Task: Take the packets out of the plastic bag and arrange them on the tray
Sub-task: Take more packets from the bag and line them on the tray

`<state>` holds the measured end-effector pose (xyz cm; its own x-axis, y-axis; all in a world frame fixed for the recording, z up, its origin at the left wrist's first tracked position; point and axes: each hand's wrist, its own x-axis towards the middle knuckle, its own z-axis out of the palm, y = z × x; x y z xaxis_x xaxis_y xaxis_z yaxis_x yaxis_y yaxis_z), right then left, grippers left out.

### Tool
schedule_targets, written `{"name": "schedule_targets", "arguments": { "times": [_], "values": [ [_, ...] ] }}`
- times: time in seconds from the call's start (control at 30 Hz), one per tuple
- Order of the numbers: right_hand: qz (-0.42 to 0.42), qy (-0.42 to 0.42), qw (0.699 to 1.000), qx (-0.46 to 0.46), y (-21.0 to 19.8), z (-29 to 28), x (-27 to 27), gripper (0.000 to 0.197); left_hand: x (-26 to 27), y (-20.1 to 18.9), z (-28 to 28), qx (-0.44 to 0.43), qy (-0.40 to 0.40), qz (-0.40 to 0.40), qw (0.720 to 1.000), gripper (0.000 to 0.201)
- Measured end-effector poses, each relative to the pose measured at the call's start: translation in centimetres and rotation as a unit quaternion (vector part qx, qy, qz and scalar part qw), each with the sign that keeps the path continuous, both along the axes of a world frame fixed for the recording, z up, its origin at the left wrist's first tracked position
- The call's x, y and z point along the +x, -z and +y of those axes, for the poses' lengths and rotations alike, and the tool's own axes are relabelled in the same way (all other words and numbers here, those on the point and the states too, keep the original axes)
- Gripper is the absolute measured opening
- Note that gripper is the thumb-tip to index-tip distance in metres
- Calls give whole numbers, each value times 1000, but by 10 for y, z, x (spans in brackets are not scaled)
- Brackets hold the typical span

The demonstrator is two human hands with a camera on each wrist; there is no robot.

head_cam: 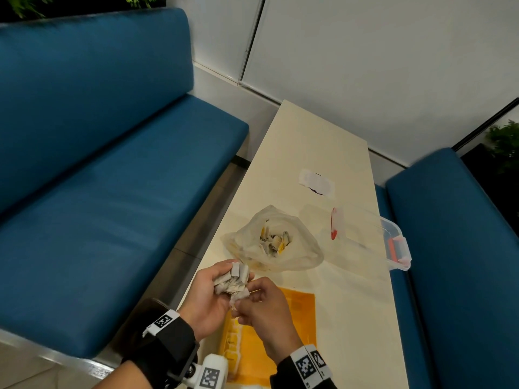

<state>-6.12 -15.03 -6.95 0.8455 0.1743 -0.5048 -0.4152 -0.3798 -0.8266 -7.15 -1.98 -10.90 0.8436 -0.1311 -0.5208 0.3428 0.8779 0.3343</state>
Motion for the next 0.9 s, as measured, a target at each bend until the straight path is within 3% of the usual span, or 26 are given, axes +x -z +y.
{"name": "schedule_targets", "arguments": {
  "times": [0.17, 0.37, 0.5, 0.63, 0.83, 0.9],
  "values": [
    [-88, -34, 993, -69, -11, -13, 9, 33, -3, 9, 3, 34, 7, -21, 999, 17],
    [-159, -78, 977, -116, -23, -26, 18, 39, -6, 13, 4, 20, -1, 1, 1000, 30],
    [-206, -99, 957, -177, -31, -32, 21, 29, -6, 9, 2, 19, 1, 5, 1000, 35],
    [-208, -97, 961, -153, -37, -33, 22, 14, -6, 12, 0, 4, 1, 9, 1000, 32],
    [-237, -74, 966, -66, -57, -35, 24, 15, -6, 13, -1, -3, 5, -3, 1000, 22],
    [-238, -69, 967, -55, -63, -39, 28, 15, -7, 15, 2, 2, 4, -1, 1000, 28]
  ]
}}
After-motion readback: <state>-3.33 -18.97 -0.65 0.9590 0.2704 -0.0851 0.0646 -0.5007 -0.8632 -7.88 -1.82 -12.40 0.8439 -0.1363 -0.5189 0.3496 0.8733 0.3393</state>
